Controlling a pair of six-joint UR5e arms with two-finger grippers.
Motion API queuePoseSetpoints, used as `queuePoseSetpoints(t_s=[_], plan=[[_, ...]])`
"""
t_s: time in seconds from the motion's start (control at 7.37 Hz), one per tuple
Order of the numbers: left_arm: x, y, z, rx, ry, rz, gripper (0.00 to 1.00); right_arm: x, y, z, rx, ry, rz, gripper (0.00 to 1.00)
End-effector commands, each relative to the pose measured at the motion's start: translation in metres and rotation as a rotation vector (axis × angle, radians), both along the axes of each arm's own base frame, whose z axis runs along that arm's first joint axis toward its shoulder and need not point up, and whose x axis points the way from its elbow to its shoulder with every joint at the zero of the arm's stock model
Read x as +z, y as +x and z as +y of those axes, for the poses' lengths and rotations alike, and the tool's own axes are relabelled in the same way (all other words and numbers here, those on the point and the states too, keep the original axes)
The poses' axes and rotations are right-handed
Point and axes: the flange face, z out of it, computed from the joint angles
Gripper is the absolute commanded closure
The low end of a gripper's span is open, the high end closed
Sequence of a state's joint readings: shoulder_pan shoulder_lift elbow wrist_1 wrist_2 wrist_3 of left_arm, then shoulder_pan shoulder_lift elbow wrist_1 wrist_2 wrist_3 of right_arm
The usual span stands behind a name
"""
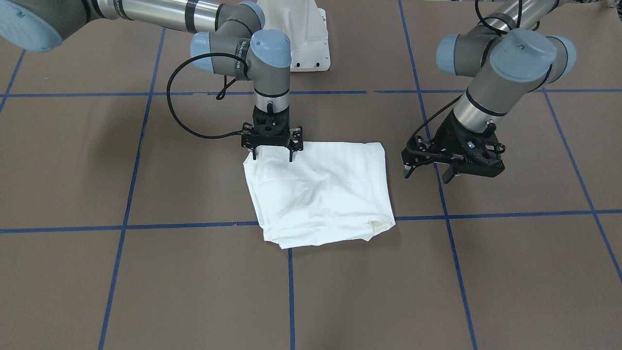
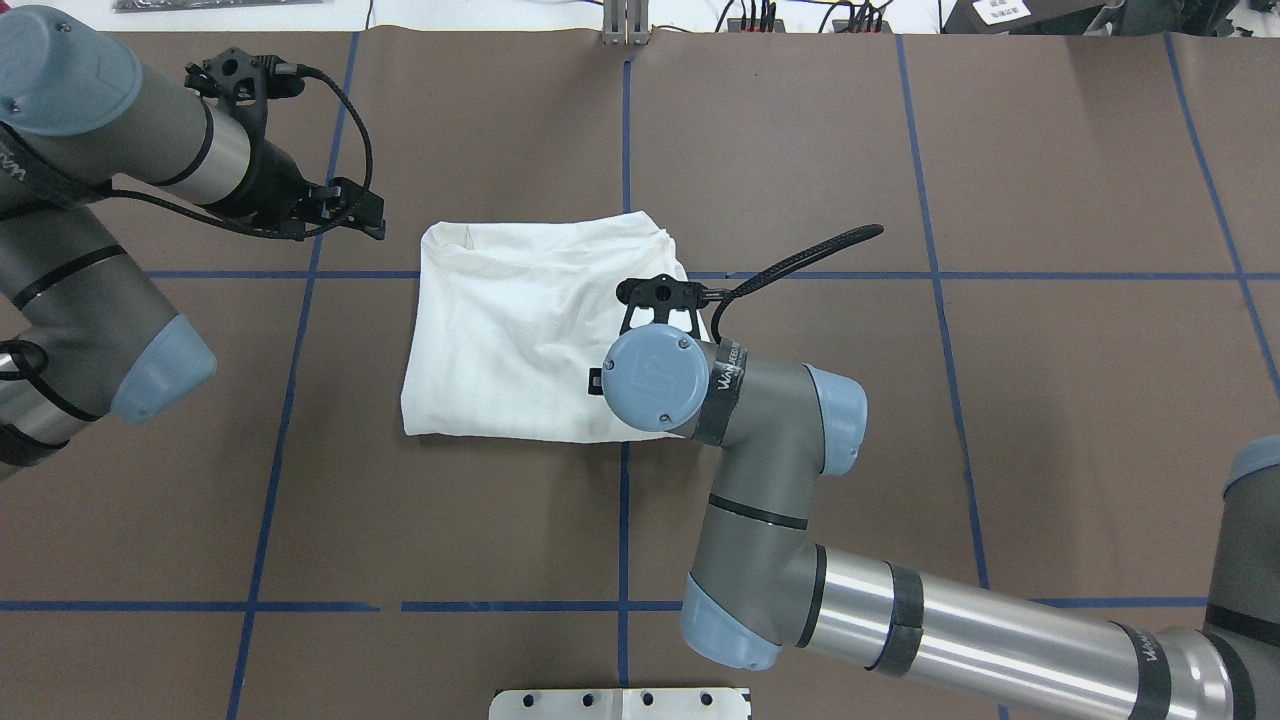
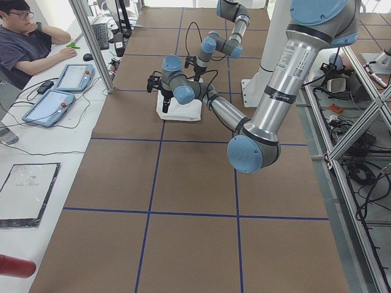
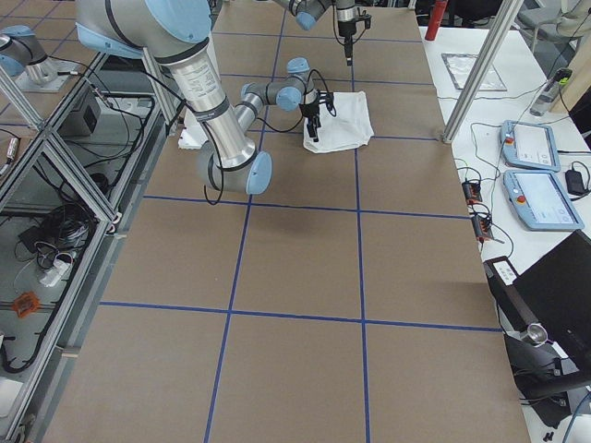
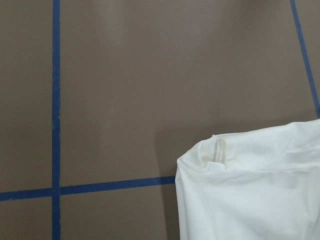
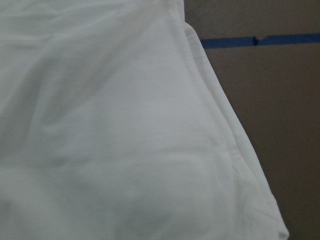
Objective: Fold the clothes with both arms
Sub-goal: 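Press and smooth the folded bundle with the right gripper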
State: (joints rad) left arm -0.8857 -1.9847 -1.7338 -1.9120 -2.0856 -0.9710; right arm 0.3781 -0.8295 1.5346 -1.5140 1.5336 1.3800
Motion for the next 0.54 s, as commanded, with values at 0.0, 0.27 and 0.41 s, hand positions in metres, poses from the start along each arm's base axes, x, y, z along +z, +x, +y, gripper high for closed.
queuePoseSetpoints(t_s=[0.0,0.27,0.41], plan=[[0.0,0.0,0.0,0.001,-0.001,0.0,0.0,0.005,-0.009,0.015,-0.006,-0.004,0.005,0.0],[0.0,0.0,0.0,0.001,0.0,0.001,0.0,0.011,-0.015,0.026,-0.008,0.007,0.017,0.0],[0.0,0.0,0.0,0.001,0.0,0.001,0.0,0.014,-0.015,0.027,-0.008,0.008,0.023,0.0]])
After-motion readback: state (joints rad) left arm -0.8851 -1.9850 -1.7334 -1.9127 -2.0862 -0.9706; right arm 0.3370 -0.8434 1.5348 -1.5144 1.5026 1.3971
